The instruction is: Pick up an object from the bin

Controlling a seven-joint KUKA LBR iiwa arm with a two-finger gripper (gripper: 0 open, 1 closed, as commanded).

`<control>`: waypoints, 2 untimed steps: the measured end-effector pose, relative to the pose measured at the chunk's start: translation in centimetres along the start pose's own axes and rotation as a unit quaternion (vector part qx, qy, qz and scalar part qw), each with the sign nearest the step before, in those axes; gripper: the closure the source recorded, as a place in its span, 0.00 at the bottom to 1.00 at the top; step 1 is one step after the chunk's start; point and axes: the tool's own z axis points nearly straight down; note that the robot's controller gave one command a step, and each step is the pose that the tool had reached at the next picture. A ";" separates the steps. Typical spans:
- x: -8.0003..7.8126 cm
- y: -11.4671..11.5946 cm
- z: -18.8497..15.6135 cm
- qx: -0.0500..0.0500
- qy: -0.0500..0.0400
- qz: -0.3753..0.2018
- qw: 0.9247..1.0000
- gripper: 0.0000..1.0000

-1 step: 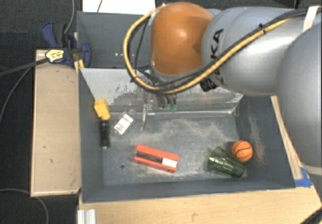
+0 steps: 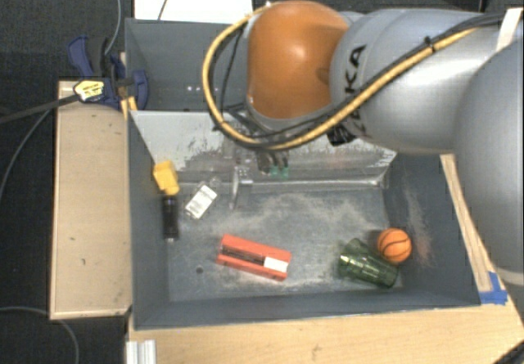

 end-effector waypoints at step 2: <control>3.4 -0.8 5.9 0.000 0.002 0.008 1.000 0.00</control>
Offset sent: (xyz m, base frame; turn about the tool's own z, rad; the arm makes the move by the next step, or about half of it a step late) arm -0.0358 -0.0121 -0.0627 0.0455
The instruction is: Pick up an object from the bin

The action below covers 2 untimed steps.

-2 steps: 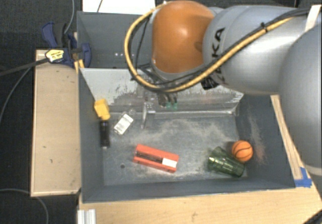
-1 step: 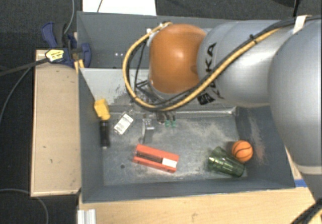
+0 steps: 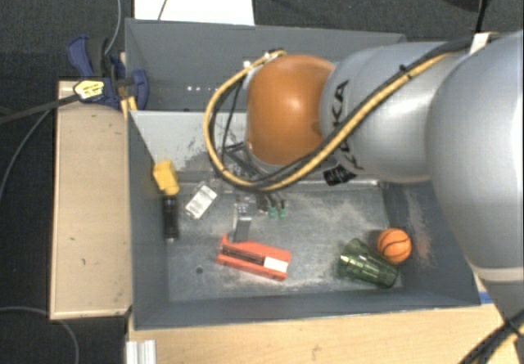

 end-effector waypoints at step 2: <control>4.6 -2.3 6.5 0.000 0.003 0.013 1.000 0.00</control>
Offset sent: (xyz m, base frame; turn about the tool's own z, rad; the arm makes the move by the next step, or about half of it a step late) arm -0.0513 -0.0384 -0.0618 0.0406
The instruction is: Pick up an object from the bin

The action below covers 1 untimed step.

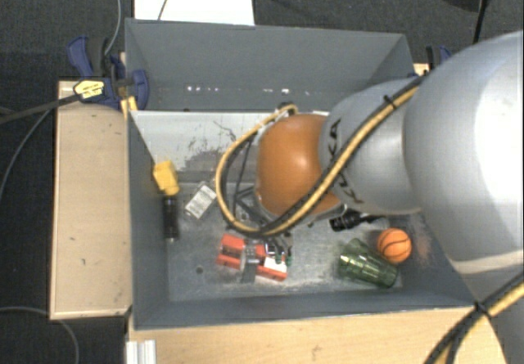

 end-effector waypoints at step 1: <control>0.0 -3.4 1.5 -0.002 -0.008 0.050 0.999 1.00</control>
Offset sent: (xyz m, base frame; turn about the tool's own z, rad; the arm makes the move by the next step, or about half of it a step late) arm 0.0000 0.0000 0.0000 0.0000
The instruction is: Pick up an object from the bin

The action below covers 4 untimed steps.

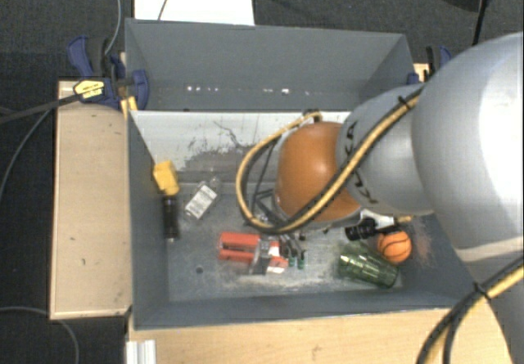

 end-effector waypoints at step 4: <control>-1.2 -0.3 -14.0 0.002 0.004 -0.012 1.000 1.00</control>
Offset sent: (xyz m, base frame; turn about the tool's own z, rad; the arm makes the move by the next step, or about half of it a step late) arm 0.0150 0.0080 0.1053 0.0017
